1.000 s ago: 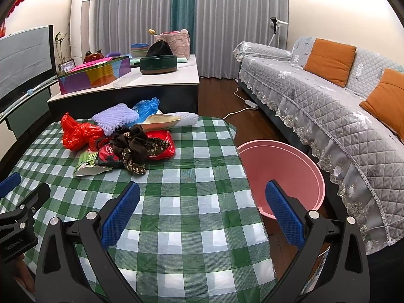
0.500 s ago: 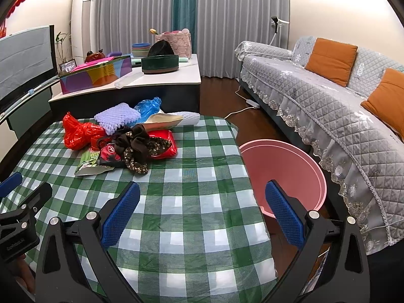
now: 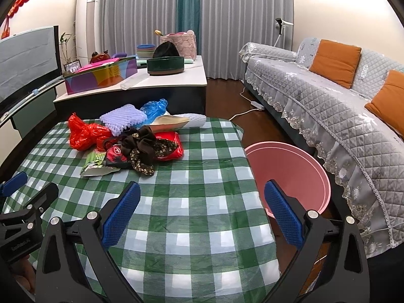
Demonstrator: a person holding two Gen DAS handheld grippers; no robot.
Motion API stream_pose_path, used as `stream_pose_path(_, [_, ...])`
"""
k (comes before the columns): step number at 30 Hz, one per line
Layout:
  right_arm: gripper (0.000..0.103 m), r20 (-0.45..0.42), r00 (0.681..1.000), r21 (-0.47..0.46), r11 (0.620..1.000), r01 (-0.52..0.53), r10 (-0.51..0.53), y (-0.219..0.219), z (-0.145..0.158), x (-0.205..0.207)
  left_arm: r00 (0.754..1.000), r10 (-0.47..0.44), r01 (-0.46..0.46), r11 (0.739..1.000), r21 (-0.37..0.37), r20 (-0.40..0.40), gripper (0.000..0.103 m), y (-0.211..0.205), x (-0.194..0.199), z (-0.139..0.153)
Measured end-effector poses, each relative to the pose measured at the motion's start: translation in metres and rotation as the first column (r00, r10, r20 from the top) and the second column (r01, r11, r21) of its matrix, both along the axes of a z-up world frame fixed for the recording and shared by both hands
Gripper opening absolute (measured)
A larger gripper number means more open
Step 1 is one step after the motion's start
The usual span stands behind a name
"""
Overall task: Collect trash
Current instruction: 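Grasp the green snack packet with the left tool while the right grasps the black ribbon bundle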
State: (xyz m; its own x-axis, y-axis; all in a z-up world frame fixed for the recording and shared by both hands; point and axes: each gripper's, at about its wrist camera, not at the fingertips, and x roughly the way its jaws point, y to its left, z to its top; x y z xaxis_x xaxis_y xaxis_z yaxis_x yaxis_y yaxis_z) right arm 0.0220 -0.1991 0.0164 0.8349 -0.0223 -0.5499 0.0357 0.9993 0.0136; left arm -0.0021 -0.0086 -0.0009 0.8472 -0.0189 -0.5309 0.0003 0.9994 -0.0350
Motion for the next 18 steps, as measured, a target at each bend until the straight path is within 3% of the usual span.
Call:
stream_pose_path(5, [0.077, 0.002, 0.999, 0.037, 0.999, -0.040, 0.040, -0.001, 0.004, 0.004, 1.000, 0.002, -0.002, 1.000, -0.007, -0.009, 0.086, -0.002, 0.005, -0.001])
stream_pose_path(10, [0.057, 0.002, 0.996, 0.102, 0.990, -0.094, 0.094, 0.001, 0.010, 0.020, 0.999, 0.018, -0.019, 1.000, -0.017, -0.044, 0.068, 0.004, 0.017, -0.006])
stream_pose_path(12, [0.056, 0.003, 0.995, 0.117, 0.988, -0.100, 0.100, 0.003, 0.011, 0.025, 0.998, 0.026, -0.027, 0.999, -0.018, -0.057, 0.063, 0.008, 0.022, -0.008])
stream_pose_path(18, [0.056, -0.007, 0.993, 0.157, 0.981, -0.116, 0.119, 0.014, 0.010, 0.052, 0.993, 0.051, -0.053, 0.998, -0.020, -0.104, 0.061, 0.017, 0.039, -0.015])
